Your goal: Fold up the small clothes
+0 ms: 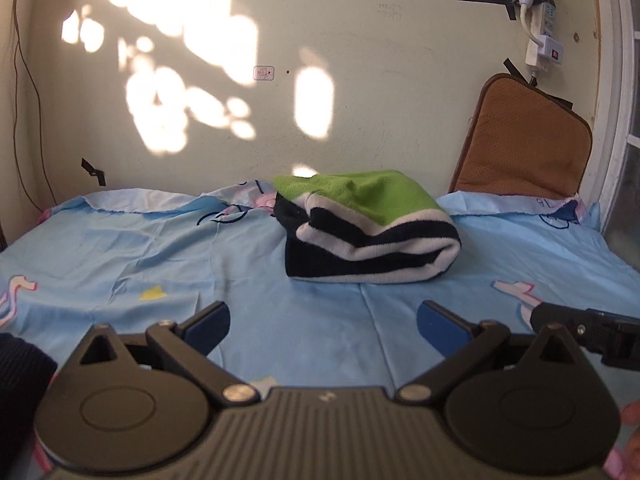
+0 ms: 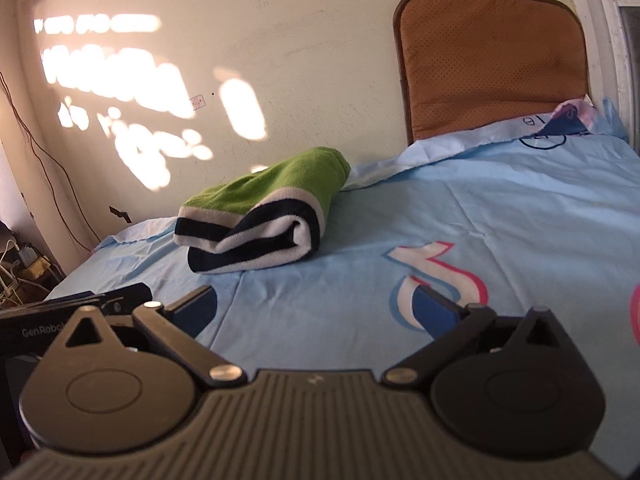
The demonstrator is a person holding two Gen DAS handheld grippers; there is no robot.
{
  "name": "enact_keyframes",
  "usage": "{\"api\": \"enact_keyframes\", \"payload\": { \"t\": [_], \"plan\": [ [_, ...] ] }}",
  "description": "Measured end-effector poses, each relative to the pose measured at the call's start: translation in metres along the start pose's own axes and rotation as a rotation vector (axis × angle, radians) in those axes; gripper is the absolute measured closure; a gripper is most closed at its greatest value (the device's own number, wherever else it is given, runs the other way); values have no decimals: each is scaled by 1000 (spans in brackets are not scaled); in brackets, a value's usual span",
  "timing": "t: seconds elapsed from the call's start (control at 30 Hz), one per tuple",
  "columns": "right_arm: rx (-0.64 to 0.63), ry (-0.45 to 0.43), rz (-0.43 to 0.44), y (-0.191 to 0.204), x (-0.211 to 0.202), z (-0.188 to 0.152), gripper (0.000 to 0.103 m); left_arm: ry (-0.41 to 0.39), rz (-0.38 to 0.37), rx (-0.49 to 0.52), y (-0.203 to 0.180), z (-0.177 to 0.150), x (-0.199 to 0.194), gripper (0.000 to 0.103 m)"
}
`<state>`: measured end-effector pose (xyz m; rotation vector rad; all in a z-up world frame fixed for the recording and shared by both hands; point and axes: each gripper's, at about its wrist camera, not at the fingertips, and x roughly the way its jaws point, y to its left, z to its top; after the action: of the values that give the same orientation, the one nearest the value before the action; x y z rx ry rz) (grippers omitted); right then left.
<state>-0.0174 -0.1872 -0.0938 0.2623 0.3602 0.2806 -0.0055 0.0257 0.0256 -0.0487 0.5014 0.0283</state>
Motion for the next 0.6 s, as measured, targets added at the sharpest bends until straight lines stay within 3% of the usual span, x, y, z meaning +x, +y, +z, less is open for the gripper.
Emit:
{"api": "enact_keyframes", "payload": {
  "t": [0.1, 0.2, 0.37, 0.6],
  "plan": [
    [4, -5, -33, 3, -9, -10, 0, -31, 39, 37, -9, -10, -17, 0],
    [4, 8, -12, 8, -18, -19, 0, -59, 58, 48, -15, -16, -31, 0],
    [-31, 3, -6, 20, -33, -33, 0, -33, 46, 9, -14, -23, -42, 0],
    [-27, 14, -18, 23, -46, -48, 0, -18, 85, -27, -10, -37, -52, 0]
  ]
}}
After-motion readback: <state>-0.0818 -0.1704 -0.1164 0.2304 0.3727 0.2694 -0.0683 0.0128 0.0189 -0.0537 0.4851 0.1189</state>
